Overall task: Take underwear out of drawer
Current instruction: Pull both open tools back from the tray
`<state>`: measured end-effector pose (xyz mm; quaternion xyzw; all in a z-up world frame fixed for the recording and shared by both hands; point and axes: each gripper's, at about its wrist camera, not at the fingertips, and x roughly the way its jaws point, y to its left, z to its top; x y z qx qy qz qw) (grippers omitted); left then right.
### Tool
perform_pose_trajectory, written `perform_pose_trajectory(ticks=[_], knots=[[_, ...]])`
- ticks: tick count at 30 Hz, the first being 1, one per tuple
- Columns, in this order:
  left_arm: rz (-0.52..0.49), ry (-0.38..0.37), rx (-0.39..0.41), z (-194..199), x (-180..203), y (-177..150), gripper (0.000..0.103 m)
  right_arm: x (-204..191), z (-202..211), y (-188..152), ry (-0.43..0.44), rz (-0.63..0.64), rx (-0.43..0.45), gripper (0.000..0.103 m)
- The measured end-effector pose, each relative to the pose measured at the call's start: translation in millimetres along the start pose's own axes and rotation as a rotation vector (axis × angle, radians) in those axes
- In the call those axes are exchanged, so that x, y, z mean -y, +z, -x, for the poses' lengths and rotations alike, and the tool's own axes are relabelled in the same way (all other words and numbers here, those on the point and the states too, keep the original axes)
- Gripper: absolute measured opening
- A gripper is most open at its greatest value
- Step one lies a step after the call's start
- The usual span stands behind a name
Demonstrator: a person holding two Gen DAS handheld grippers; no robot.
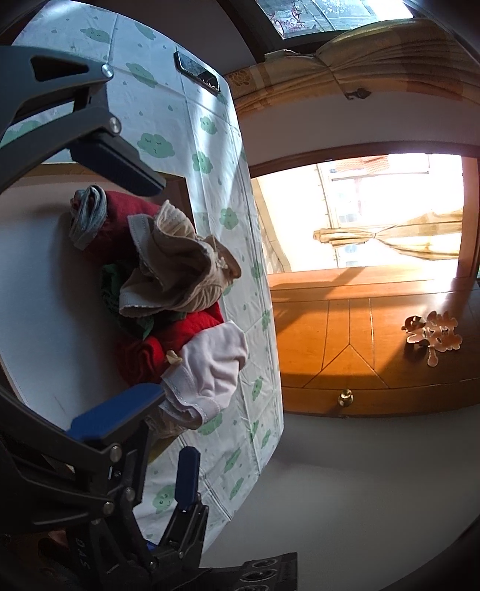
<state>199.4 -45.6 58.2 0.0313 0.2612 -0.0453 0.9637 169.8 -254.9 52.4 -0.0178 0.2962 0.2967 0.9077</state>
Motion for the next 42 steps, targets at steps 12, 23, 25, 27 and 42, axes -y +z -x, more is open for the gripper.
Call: perform_pose_trajectory(ticks=[12,23,25,27,42], knots=[[0.027,-0.032,0.008,23,4,-23,0.103,-14,16,-27,0.031,-0.015,0.006,0.074],[0.047,-0.052,0.009,35,6,-36,0.103,-19,27,-39,0.044,-0.022,0.014,0.074],[0.054,-0.056,0.008,37,7,-39,0.103,-21,29,-41,0.046,-0.021,0.013,0.074],[0.062,-0.059,0.011,39,7,-42,0.103,-22,31,-43,0.049,-0.023,0.014,0.074],[0.074,-0.063,-0.003,53,13,-79,0.103,-28,42,-76,0.079,-0.061,0.016,0.074]])
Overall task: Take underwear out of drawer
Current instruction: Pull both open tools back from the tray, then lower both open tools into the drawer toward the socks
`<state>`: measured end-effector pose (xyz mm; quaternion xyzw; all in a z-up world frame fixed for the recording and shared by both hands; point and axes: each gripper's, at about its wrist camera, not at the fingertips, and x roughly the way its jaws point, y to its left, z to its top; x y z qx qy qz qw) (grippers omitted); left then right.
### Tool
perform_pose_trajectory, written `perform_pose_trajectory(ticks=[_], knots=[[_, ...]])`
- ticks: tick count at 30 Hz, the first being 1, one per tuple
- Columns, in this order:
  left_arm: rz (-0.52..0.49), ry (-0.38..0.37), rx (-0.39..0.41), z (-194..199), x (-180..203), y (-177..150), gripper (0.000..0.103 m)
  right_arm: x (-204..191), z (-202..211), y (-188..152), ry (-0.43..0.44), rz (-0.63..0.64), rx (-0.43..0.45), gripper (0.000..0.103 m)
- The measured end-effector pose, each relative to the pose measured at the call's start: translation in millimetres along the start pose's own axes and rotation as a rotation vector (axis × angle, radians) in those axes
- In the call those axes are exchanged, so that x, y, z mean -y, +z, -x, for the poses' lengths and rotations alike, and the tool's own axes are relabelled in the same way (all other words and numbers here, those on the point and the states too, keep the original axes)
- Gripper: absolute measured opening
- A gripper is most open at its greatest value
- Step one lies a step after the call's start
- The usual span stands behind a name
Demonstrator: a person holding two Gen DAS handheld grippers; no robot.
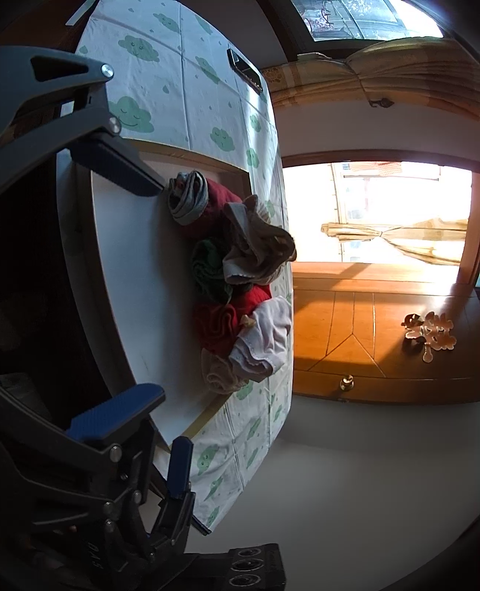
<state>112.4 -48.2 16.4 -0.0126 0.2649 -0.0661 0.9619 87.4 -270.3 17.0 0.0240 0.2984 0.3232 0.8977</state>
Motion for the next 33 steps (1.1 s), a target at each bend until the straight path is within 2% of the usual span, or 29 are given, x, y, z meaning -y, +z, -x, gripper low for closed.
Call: perform_pose_trajectory(ticks=[21,33], knots=[[0.056,0.001,-0.007,17,-7,-33,0.103,19,9,-47,-0.012,-0.091,-0.017,0.075],[0.06,0.02,-0.049,16,-7,-62,0.103,30,8,-75,-0.023,-0.125,-0.056,0.075]])
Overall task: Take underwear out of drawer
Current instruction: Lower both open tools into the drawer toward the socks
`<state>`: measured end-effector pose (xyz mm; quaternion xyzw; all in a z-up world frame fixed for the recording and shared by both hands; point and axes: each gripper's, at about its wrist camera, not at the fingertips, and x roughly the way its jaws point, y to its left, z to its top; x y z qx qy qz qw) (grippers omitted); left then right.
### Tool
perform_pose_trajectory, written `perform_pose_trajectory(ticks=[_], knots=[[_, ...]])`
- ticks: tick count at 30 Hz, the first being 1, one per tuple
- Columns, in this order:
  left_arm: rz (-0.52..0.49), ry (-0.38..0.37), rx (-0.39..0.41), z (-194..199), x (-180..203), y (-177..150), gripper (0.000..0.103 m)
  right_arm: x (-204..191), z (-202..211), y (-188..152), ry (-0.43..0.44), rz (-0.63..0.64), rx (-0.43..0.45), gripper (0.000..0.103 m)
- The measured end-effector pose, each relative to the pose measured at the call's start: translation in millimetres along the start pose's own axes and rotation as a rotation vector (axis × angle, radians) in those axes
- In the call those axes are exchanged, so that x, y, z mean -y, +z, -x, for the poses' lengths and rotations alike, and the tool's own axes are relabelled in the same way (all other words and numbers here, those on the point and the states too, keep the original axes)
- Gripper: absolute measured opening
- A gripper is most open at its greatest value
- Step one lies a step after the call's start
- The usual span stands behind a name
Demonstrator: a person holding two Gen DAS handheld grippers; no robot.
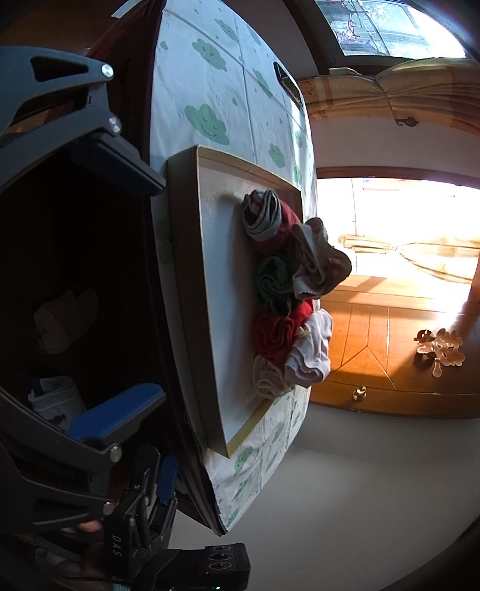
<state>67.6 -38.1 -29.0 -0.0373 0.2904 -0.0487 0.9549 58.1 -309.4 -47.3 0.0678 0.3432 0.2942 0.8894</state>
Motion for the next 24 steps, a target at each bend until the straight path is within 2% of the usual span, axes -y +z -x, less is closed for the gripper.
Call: perform_pose_trajectory(ticks=[9,14,24], knots=[[-0.02,0.016,-0.085,-13,-2,-30,0.103,3,-11,-29,-0.039,0.07,-0.114,0.075],[-0.031,0.037,-0.129,-23,-4,-37,0.103,-8,-24,-41,-0.066,0.169,-0.197,0.075],[-0.077,0.037,-0.202,-36,0,-44,0.103,-22,-42,-46,-0.095,0.31,-0.329,0.075]])
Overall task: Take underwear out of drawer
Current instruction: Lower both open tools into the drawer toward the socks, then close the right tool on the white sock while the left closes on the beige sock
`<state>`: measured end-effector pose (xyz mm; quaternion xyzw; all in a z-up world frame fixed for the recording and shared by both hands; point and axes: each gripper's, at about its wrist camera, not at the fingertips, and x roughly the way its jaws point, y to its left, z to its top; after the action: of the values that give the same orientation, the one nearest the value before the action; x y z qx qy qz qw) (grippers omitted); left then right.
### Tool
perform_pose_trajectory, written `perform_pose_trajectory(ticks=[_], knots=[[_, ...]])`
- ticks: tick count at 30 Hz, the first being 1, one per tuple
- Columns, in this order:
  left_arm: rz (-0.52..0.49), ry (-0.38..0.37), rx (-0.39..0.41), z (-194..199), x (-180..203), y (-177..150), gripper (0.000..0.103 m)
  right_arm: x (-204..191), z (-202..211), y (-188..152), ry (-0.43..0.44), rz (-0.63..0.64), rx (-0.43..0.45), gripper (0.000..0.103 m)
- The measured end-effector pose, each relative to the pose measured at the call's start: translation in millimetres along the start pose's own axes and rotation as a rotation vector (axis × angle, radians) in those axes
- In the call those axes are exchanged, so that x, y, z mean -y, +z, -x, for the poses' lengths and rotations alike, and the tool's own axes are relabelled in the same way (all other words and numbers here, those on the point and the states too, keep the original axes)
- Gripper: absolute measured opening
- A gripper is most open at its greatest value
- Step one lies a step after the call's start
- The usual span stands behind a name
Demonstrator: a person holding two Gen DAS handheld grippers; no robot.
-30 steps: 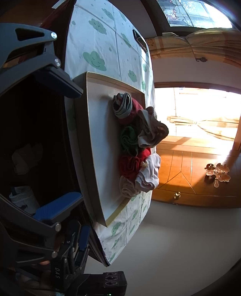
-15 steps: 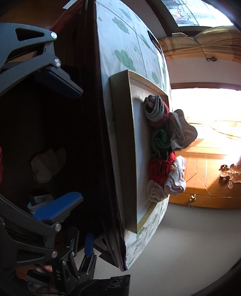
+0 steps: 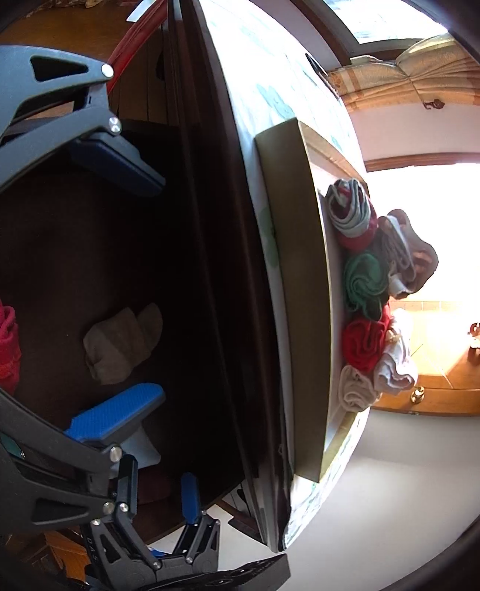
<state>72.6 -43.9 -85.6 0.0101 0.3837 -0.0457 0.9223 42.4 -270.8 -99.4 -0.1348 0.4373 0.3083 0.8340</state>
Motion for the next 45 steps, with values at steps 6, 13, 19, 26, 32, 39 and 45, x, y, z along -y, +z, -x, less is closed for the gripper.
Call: perform_pose_trajectory(ticks=[6,13,19,26,32,39,45], knots=[[-0.079,-0.014,-0.057,-9,13,0,0.103,-4,-12,-1,0.016,0.047,-0.082,0.075],[-0.128,-0.066,-0.145,-24,22,1,0.103,-15,-32,-3,0.034,0.112,-0.199,0.075],[-0.126,-0.123,-0.232,-39,22,0,0.103,-21,-44,-5,0.035,0.142,-0.258,0.075],[-0.161,-0.156,-0.312,-51,32,-4,0.103,-21,-61,-4,0.061,0.129,-0.325,0.074],[-0.217,-0.195,-0.392,-63,43,-5,0.103,-21,-74,0,0.065,0.13,-0.355,0.074],[-0.23,-0.247,-0.484,-85,51,-6,0.103,-25,-92,4,0.098,0.145,-0.401,0.056],[-0.27,-0.205,-0.521,-101,61,-10,0.103,-29,-99,5,0.115,0.146,-0.417,0.047]])
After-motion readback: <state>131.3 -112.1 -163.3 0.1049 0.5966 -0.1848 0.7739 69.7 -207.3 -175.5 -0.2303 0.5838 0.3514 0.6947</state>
